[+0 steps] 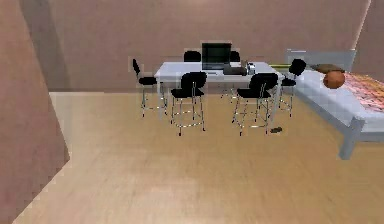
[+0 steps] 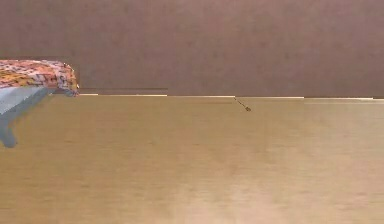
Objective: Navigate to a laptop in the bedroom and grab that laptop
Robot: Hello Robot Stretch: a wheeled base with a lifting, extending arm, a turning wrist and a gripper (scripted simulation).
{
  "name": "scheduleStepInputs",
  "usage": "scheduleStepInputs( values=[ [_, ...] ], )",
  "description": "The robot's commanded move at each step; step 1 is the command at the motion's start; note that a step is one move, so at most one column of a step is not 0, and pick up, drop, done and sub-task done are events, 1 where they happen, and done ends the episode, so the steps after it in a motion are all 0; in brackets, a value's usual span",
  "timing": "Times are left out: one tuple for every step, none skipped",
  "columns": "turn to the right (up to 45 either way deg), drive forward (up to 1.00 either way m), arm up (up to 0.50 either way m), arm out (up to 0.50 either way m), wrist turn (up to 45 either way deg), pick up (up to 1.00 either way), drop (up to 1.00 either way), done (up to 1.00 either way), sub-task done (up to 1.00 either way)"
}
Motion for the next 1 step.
scheduleStepInputs(
  values=[
    [0.0, 1.0, 0.0, 0.0, 0.0, 0.0, 0.0, 0.0, 0.0]
  ],
)
